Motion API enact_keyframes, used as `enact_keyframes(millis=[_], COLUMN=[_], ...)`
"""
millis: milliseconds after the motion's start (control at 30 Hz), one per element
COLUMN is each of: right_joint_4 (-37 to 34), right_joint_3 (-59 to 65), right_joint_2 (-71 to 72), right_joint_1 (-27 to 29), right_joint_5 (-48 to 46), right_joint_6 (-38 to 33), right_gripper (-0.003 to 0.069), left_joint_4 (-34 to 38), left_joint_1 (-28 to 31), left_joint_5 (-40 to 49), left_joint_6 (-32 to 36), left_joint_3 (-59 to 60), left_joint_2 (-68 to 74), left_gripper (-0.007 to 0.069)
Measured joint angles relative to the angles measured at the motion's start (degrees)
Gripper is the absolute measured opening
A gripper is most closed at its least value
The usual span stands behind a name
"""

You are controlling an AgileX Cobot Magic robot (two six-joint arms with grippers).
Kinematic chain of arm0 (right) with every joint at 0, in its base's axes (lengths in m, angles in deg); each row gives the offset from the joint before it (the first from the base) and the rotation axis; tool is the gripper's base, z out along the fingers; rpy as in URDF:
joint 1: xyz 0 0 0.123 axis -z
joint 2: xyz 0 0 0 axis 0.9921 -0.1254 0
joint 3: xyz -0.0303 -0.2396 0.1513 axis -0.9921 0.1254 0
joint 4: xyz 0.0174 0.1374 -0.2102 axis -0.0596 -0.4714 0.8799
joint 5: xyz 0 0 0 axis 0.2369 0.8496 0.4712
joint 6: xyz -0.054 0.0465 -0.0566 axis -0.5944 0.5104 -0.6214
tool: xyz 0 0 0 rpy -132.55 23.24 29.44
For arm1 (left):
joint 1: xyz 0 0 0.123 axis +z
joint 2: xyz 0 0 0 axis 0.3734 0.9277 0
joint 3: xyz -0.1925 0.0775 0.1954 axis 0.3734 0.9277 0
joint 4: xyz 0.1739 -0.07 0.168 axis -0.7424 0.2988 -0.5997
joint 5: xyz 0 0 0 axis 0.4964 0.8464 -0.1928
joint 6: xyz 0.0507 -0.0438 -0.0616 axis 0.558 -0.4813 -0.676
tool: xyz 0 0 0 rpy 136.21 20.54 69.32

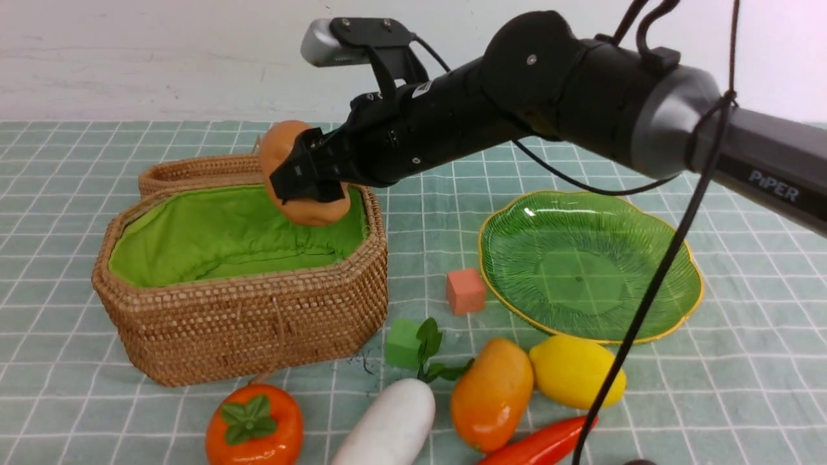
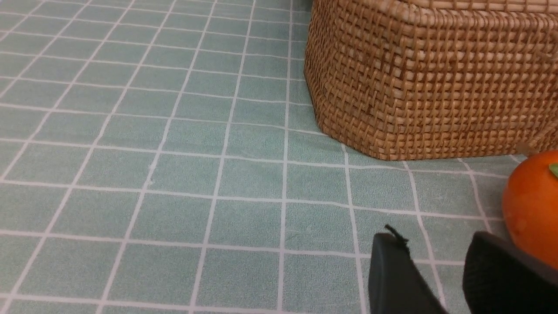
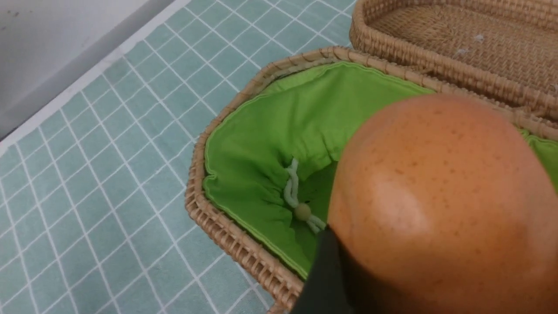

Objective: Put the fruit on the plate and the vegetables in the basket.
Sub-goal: Use the right arm to grab a potato and put it into the left basket, then grab an eggplant with your right arm and place it in the basket on the left.

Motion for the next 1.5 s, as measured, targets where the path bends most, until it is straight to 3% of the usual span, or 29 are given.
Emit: enact_keyframes(millis=[333,533,800,900,967,1167,1367,1500], right_joint_4=[0.59,1.05,1.69,2.79,5.17,17.98,30.25,30.51], right_joint_3=[0.0,0.0,0.0,0.0,0.0,0.09,11.13,23.26], right_joint_2=[-0.61,-0.61,0.03,2.1,6.09,16.39,23.11,27.32], right_joint_1=[-1.44,-1.44,-1.12,-0.17,2.22,9.0,9.53,9.41], right_joint_5=[3.63,3.94,3.11,-1.33,-9.45,-32.52,-34.72,-34.8], right_joint_6=[-0.31,-0.34,-0.34,-0.18,1.69,15.39,24.45,25.59], right_gripper=[0.0566,0.0678,0.0652,0.0636,0.0614,0.057,0.0566,0.0566], left_joint_4=[0.0,0.0,0.0,0.0,0.0,0.0,0.0,0.0], left_joint_1=[0.0,0.0,0.0,0.0,0.0,0.0,0.0,0.0], left_joint_5=[0.0,0.0,0.0,0.0,0.0,0.0,0.0,0.0], left_joint_6=[0.0,0.0,0.0,0.0,0.0,0.0,0.0,0.0], left_joint_3=[0.0,0.0,0.0,0.0,0.0,0.0,0.0,0.0], left_joint_2=[0.0,0.0,0.0,0.0,0.0,0.0,0.0,0.0], left_gripper=[0.0239,0.0239,0.0239,0.0239,0.0239,0.0239,0.0239,0.0239])
